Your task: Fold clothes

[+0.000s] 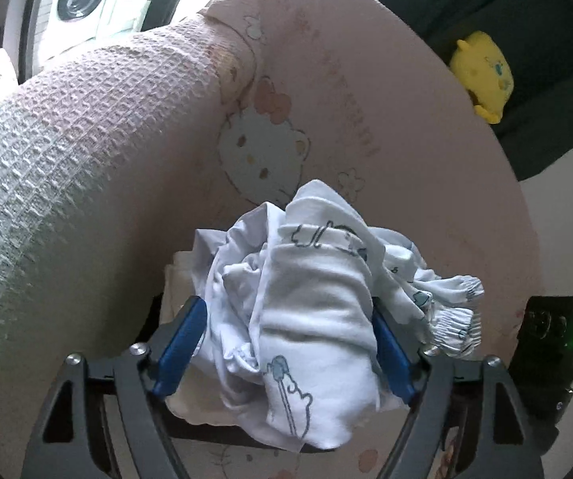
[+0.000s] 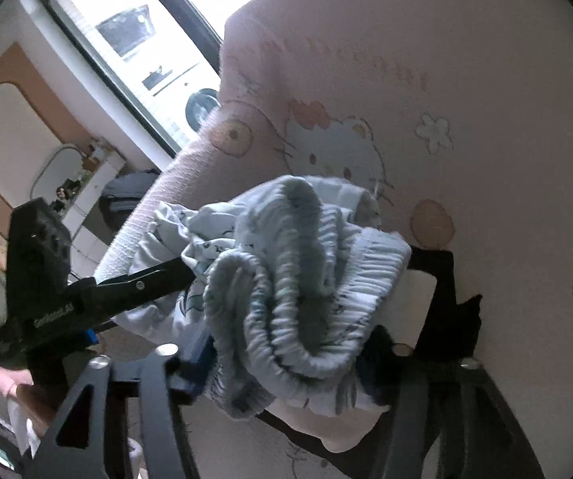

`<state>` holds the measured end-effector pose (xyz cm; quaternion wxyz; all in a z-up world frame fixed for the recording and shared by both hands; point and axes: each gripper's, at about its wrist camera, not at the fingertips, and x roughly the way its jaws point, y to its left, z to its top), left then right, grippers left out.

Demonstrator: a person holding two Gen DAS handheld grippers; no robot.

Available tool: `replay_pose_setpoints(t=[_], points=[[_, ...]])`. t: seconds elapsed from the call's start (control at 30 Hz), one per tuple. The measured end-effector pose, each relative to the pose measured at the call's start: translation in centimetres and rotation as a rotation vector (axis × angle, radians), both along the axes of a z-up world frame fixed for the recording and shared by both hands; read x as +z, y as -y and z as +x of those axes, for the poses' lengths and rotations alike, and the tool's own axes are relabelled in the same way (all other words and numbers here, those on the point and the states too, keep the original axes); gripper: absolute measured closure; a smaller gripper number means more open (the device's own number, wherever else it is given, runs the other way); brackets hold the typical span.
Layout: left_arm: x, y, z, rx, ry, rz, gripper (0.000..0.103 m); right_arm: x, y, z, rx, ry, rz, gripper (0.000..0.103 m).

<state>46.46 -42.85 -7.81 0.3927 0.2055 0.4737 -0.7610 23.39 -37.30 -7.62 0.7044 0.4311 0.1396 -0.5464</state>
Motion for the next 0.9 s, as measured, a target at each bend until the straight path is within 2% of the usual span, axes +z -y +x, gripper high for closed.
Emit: replay_pose_setpoints(t=[0.07,0.13,0.3,0.5,0.6,0.7,0.77,0.9], points=[[0.8,-0.5,0.4,0.021,-0.020,-0.024,0.024,0.8,-1.1,-0.5,-0.031,-0.019,-0.059,0.026],[2.0,-1.5,0.8,0.055,-0.013,-0.095,0.024,1.4,-2.0,-1.0,-0.057,-0.038,-0.093,0.025],[4.4,-3.5,0.7,0.127,0.138,-0.240,0.024,2.9,-3.1,-2.0,-0.107,-0.050,-0.116,0.019],[6.5,-6.8,1.0,0.164,0.184,-0.348,0.024,5.1,-5.4,-1.3,-0.115,-0.113,-0.126,0.019],[7.5,-9.4,1.0,0.176,0.188,-0.405,0.024,6.0,-7.1,-0.7,-0.114,-0.147,-0.103,0.019],[8.3,-12.7,0.9,0.177,0.228,-0.472,0.023,6.9,-9.5,-0.2,-0.122,-0.200,-0.085,0.019],[8.9,-14.9,0.9,0.178,0.256,-0.515,0.023,7.7,-11.6,0.4,-0.116,-0.240,-0.103,0.019],[9.7,-18.8,1.0,0.206,0.295,-0.550,0.024,9.5,-16.0,2.1,-0.086,-0.327,-0.153,0.019]])
